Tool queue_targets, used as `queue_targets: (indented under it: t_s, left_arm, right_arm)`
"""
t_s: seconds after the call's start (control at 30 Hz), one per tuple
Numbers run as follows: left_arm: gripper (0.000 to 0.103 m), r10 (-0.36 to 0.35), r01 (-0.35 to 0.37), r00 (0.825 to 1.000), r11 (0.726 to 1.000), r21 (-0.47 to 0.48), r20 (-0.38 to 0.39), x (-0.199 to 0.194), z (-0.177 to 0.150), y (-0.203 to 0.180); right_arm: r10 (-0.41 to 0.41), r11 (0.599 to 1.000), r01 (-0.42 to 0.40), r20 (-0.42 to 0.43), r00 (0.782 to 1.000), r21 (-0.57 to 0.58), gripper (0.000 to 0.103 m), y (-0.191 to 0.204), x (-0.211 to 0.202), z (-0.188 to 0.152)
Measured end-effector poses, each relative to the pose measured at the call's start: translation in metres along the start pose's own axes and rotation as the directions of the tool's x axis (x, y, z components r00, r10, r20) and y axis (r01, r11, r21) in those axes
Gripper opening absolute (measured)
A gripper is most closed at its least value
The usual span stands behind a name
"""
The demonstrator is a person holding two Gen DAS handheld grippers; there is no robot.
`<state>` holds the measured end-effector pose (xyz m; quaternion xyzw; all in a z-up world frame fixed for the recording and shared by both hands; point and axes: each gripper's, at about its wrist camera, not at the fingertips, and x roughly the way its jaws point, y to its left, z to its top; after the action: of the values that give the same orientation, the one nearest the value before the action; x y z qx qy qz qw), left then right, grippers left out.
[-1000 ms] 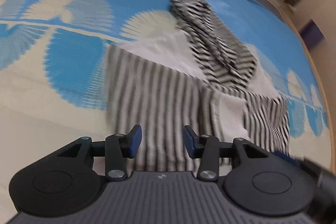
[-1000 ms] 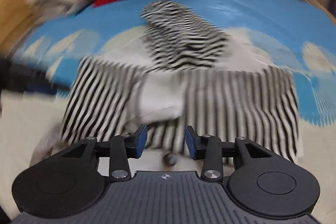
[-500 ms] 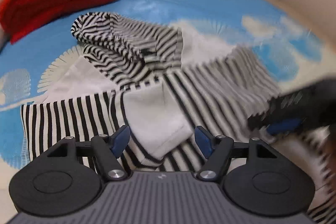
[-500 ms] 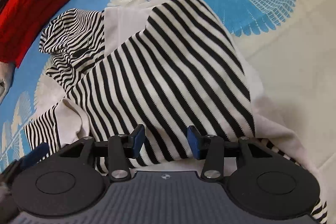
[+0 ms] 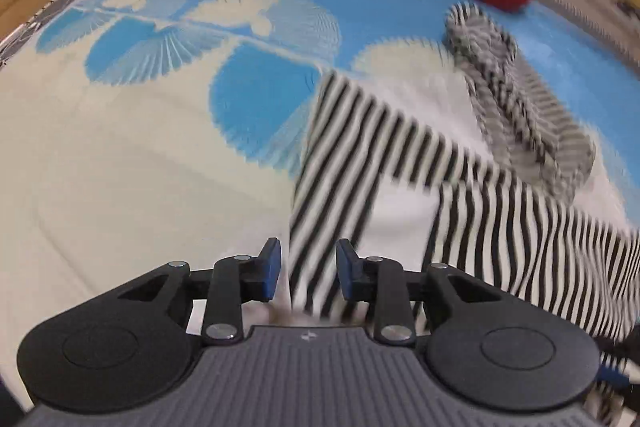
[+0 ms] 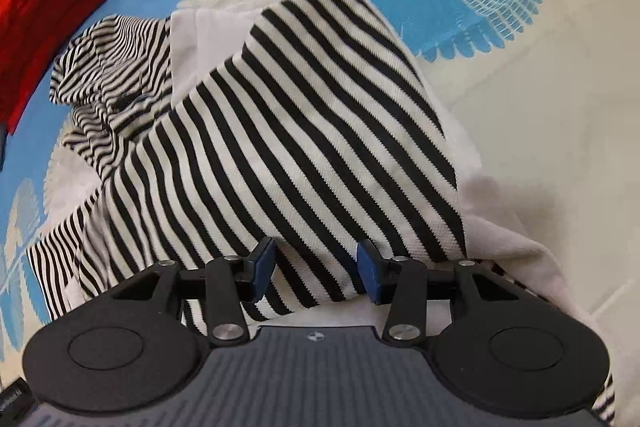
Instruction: Fold small clothes
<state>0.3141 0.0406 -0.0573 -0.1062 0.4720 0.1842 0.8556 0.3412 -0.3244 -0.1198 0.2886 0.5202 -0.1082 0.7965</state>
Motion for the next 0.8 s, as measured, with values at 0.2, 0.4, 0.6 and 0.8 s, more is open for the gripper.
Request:
queue_targets:
  t_s: [0.2,0.4,0.6,0.8]
  left_arm:
    - [0.049,-0.335,0.344,0.939,0.921,0.182,-0.08,0.018,0.009,-0.02]
    - [0.046,-0.168,0.186,0.948,0.982,0.042,-0.271,0.063,0.004,0.015]
    - [0.047,-0.222,0.243,0.94,0.969,0.052,-0.259,0.066,0.019,0.014]
    - [0.046,-0.202,0.234,0.965,0.952,0.197,-0.167,0.043,0.009,-0.005]
  right_arm:
    - [-0.02,1.0,0.02,0.023,1.0,-0.024,0.047,0.004,-0.001,0.001]
    - [-0.168,0.98,0.164,0.029,0.985,0.112,0.038,-0.031,-0.003,0.007]
    - [-0.032,0.995,0.025,0.072,0.997,0.094,0.046,-0.024,-0.012,0.008]
    - [-0.042,0.992,0.037,0.044,0.998,0.118,0.048,-0.025,-0.003,0.003]
